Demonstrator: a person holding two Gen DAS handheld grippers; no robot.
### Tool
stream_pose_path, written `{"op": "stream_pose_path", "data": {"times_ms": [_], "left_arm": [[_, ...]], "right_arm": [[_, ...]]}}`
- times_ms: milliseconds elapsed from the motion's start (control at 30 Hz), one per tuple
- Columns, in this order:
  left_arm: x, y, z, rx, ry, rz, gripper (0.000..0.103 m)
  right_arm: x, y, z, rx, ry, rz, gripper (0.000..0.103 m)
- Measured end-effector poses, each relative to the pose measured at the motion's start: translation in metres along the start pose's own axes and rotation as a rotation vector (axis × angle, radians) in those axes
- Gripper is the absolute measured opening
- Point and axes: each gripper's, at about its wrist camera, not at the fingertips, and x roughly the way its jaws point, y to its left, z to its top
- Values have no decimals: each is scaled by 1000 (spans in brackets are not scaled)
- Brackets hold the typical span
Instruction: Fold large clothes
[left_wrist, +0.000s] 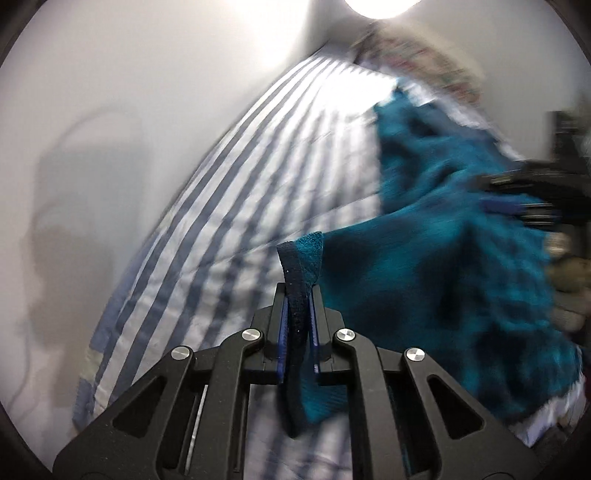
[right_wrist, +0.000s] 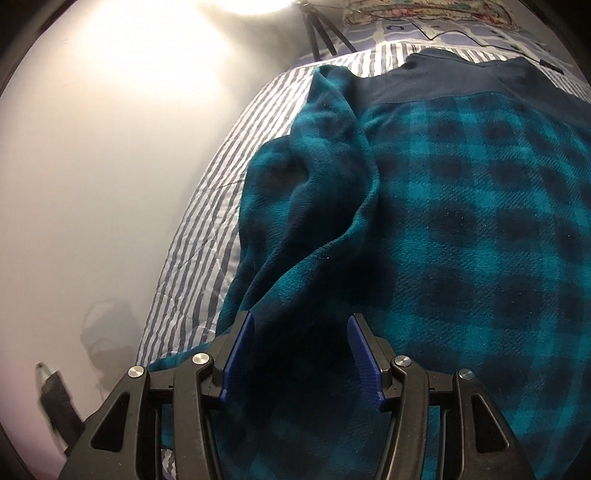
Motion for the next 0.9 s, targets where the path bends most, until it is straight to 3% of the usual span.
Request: {"op": "stream_pose_path", "data": {"times_ms": [133, 233, 433, 500, 567, 700, 800, 900], "left_arm": [[-60, -38, -10, 142, -123, -124, 8], [-90, -66, -28, 247, -173, -193, 8], [-99, -123, -78, 508, -129, -240, 8], [-101, -133, -95, 559, -100, -255, 16], [-105, -137, -108, 562, -89, -278, 42], [-115, -119, -115, 455, -72, -301, 44], [-107, -91, -107, 325, -37, -285, 43], [-91, -65, -100, 185, 22, -311, 43]], "right_arm": [[-8, -6, 0, 7, -4, 1, 56], [-16, -11, -1, 16, -10, 3, 56], [-35, -12, -6, -20, -9, -24, 56], [-40, -10, -8, -43, -8, -37, 56], [-47, -7, -7, -60, -14, -37, 56], [-56, 7, -6, -107, -14, -11, 56], [-57, 20, -11, -168, -11, -43, 56], [-56, 22, -26, -175, 19, -21, 56]]}}
